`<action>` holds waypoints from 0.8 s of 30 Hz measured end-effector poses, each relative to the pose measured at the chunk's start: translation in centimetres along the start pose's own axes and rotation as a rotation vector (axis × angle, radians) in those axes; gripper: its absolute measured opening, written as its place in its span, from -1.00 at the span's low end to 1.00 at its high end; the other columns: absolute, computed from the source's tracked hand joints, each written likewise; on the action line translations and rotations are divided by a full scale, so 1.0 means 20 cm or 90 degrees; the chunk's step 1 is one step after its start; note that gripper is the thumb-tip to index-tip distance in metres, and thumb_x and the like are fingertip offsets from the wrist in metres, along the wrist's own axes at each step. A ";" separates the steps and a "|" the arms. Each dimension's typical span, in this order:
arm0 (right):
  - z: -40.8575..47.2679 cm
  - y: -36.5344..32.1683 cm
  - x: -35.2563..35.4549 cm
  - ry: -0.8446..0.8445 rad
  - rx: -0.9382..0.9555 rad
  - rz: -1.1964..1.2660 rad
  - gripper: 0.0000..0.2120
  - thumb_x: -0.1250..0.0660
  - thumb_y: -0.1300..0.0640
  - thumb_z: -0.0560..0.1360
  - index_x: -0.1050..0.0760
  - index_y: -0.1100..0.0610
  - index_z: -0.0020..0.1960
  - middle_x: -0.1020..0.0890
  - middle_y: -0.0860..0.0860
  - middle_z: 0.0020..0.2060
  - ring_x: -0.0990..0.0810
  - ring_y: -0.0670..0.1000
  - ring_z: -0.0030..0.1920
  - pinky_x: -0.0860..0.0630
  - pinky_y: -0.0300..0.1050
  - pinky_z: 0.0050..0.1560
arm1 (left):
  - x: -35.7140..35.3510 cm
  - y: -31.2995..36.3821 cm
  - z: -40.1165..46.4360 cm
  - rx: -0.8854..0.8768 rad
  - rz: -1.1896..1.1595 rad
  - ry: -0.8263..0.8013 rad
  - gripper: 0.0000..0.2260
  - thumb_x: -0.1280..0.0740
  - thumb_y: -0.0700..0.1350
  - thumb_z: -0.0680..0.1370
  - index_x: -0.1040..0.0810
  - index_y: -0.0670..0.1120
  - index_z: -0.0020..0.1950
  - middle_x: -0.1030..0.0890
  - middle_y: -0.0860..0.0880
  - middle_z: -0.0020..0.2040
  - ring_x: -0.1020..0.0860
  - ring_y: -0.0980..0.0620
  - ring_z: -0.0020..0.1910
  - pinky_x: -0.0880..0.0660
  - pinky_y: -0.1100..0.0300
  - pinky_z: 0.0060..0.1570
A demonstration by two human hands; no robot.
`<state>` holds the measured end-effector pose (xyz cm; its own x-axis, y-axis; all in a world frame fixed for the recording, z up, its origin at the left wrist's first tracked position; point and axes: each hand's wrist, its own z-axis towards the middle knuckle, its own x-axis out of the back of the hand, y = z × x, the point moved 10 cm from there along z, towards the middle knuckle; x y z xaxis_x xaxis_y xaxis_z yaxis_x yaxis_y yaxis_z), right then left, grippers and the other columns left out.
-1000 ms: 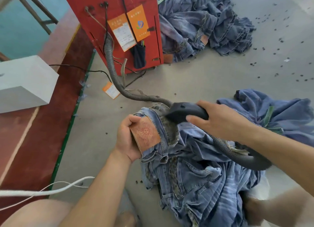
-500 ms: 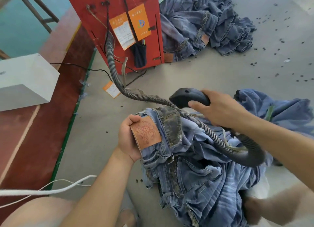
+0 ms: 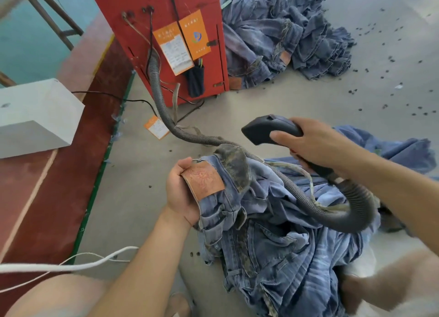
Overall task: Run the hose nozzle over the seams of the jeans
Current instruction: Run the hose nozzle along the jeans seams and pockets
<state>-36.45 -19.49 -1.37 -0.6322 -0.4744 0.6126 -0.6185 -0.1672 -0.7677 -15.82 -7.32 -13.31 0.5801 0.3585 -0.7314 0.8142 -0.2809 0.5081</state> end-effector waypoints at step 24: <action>-0.03 0.11 -0.01 0.061 0.023 -0.135 -0.75 -0.31 -0.33 0.54 -0.43 -0.16 -0.02 -0.57 -0.09 -0.40 -0.56 -0.21 -0.42 -0.34 -0.13 -0.39 | 0.20 0.08 -0.02 0.041 0.417 0.136 -0.63 -0.42 -0.06 0.61 -0.55 -0.10 0.40 -0.71 -0.15 0.19 -0.72 -0.12 0.08 -0.66 -0.08 -0.09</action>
<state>-37.98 -19.18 -3.08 -0.5327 -0.3408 0.7746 -0.7263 -0.2858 -0.6252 -12.12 -6.00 -15.28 0.9491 0.2625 -0.1739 0.2952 -0.5495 0.7816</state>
